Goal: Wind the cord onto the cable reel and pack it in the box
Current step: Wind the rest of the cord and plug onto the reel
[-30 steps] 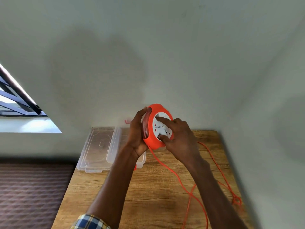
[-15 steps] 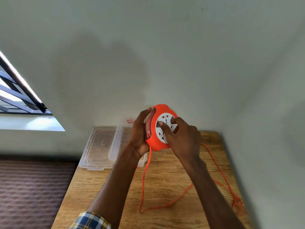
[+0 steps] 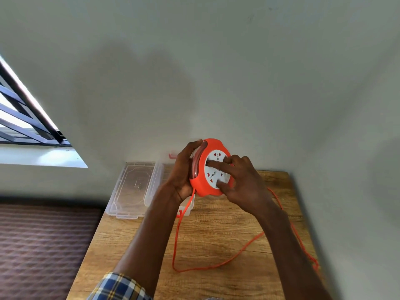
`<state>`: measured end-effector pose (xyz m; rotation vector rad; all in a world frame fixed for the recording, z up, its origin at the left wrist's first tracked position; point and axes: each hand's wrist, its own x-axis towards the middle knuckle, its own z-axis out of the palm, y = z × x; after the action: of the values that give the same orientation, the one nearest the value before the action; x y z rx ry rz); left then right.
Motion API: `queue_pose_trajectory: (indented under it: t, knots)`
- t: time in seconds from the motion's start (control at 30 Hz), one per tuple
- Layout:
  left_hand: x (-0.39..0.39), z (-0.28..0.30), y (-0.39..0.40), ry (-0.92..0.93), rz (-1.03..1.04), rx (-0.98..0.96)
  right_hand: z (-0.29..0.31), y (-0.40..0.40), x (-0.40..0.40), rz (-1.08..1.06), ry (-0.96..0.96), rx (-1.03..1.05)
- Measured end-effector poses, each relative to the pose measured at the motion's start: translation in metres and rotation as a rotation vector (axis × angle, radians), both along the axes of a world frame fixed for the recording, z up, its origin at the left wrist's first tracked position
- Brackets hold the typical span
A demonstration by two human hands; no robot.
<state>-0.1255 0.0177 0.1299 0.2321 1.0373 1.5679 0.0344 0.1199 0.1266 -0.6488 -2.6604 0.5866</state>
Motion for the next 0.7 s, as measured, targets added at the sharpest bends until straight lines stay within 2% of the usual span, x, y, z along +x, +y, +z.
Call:
queue_pose_trajectory:
  t: [0.1, 0.2, 0.3, 0.4, 0.6, 0.7]
  knots:
    - [0.002, 0.003, 0.002, 0.051, 0.019, -0.016, -0.003, -0.003, -0.004, -0.116, 0.069, 0.037]
    - [0.002, 0.007, 0.003, 0.084, 0.007, 0.009, -0.004, -0.008, -0.007, -0.273, 0.207, -0.139]
    - [0.003, 0.008, 0.003, 0.014, -0.021, 0.033, -0.008, -0.023, -0.019, -0.432, 0.329, -0.279]
    - [0.007, 0.007, 0.002, -0.021, -0.034, 0.044, -0.006, -0.027, -0.029, -0.545, 0.342, -0.358]
    - [0.007, 0.009, -0.001, -0.065, -0.041, 0.103, -0.004, -0.023, -0.021, -0.498, 0.289, -0.011]
    - [0.003, 0.011, 0.001, -0.072, -0.016, 0.106, -0.001, -0.015, -0.015, -0.366, 0.295, 0.052]
